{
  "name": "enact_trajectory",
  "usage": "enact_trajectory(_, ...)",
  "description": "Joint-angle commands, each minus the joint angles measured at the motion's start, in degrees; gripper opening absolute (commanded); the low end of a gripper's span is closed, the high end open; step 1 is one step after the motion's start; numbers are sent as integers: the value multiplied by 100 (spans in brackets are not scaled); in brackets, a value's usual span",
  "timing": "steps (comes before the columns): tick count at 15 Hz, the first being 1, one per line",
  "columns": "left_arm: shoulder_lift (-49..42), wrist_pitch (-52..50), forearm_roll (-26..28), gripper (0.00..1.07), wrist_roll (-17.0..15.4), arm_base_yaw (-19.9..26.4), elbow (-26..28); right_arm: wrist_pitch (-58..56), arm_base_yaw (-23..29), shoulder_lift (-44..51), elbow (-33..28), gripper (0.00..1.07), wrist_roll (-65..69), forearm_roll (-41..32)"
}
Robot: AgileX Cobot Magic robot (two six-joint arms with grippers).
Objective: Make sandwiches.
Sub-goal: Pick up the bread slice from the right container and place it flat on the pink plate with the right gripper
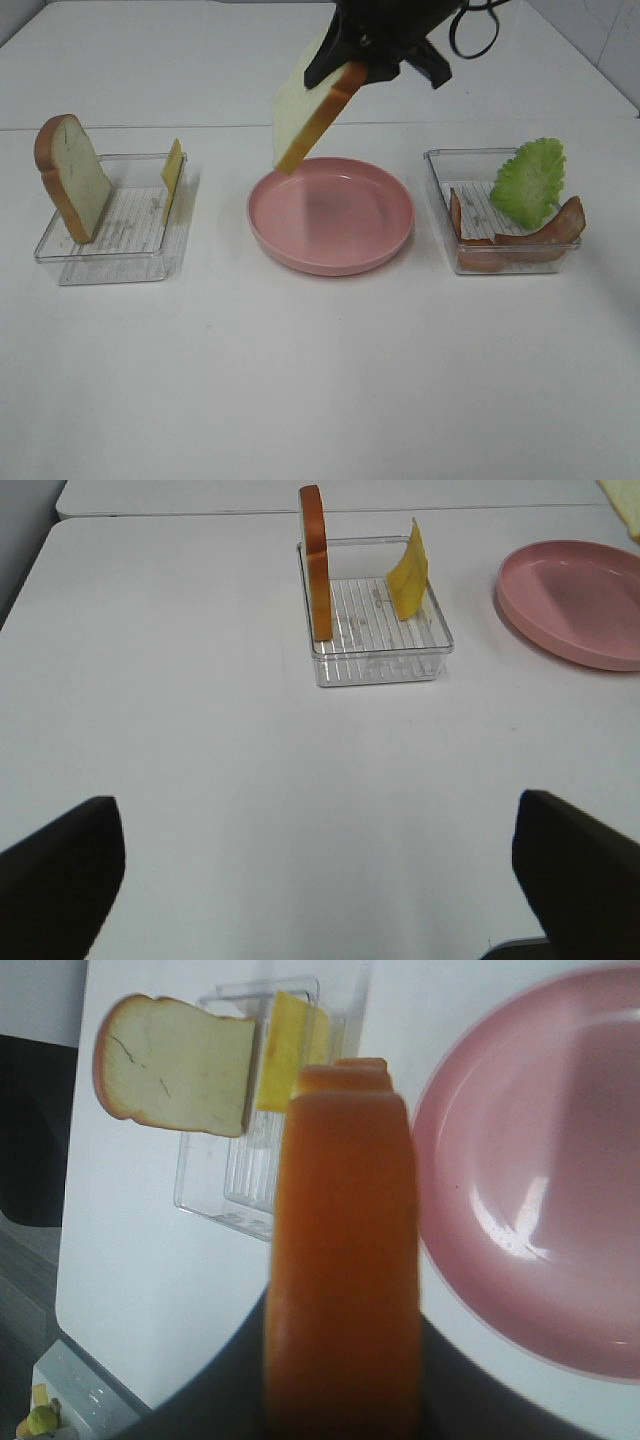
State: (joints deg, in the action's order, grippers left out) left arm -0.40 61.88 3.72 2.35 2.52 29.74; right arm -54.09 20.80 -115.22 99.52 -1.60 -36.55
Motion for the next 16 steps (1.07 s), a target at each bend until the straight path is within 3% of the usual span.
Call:
enact_trajectory(1, -80, -57, 34, 98, 0, -34, -11, 395, 69, -493, -57, 0, -97, -332)
enact_trajectory(12, -80, -57, 34, 98, 0, -34, -11, 1243, 46, -1547, -57, 0, -46, -487)
enact_trajectory(16, -80, -57, 34, 98, 0, -34, -11, 1261, 46, -1576, -57, 0, 160, -86)
